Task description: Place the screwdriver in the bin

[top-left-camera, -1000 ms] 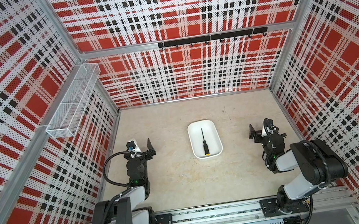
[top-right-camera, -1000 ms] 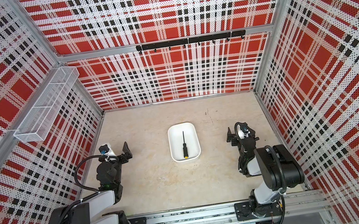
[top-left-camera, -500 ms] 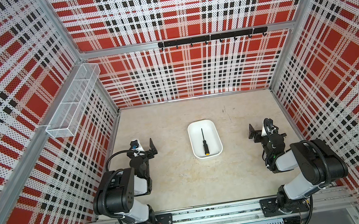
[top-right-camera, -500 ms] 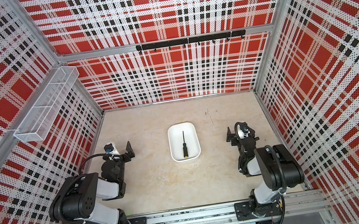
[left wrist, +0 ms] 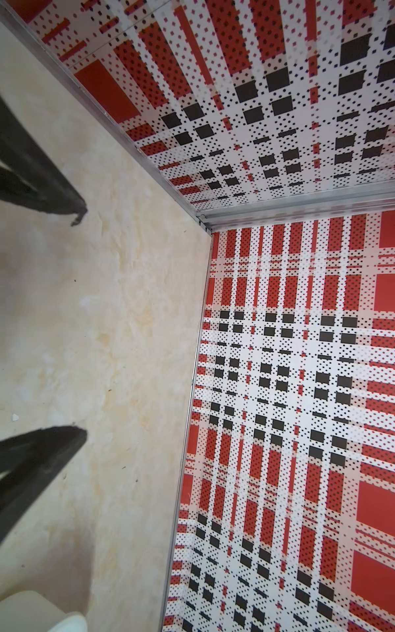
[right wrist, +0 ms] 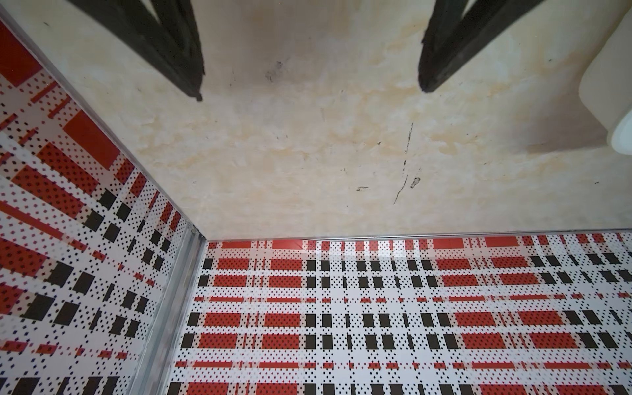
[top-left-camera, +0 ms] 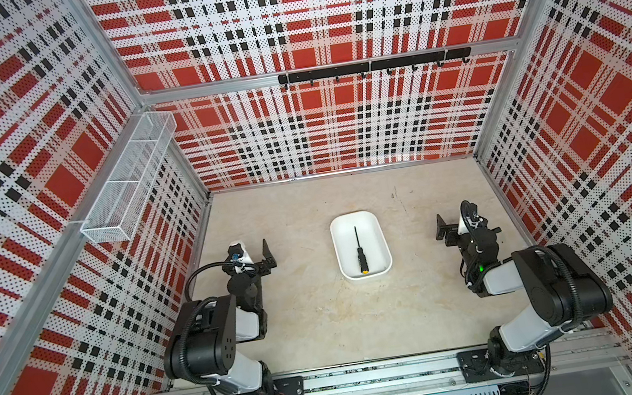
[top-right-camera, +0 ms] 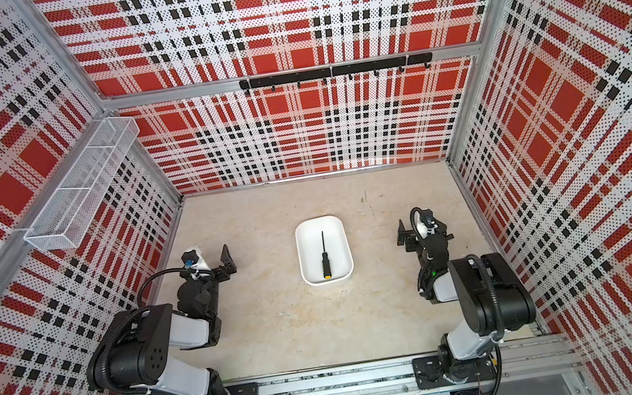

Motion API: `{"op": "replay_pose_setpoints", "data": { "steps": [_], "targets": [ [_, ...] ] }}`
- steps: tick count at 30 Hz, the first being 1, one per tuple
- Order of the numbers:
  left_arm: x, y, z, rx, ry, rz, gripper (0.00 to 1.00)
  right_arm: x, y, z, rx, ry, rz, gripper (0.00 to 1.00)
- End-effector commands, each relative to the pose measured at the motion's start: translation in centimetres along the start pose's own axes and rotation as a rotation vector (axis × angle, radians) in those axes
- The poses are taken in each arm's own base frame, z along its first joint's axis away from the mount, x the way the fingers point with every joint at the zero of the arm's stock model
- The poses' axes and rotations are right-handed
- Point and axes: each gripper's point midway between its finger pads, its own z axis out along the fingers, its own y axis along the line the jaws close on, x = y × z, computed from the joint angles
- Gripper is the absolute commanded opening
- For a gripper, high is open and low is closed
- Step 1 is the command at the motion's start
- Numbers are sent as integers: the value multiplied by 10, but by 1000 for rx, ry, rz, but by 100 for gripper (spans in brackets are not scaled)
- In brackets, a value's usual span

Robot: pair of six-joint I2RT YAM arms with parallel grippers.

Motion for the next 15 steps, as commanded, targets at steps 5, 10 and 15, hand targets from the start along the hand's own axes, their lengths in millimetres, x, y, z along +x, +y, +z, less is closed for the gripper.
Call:
{"op": "replay_pose_setpoints", "data": {
  "steps": [5, 10, 15],
  "targets": [
    [-8, 0, 2, -1, -33, 4, 98, 1, 0, 1, 3, 6, -14, 100],
    [-8, 1, 2, -2, -32, 3, 98, 1, 0, 2, -1, 9, -13, 100],
    [-8, 0, 2, -2, -32, 4, 98, 2, 0, 1, 0, 8, -14, 100]
  ]
}}
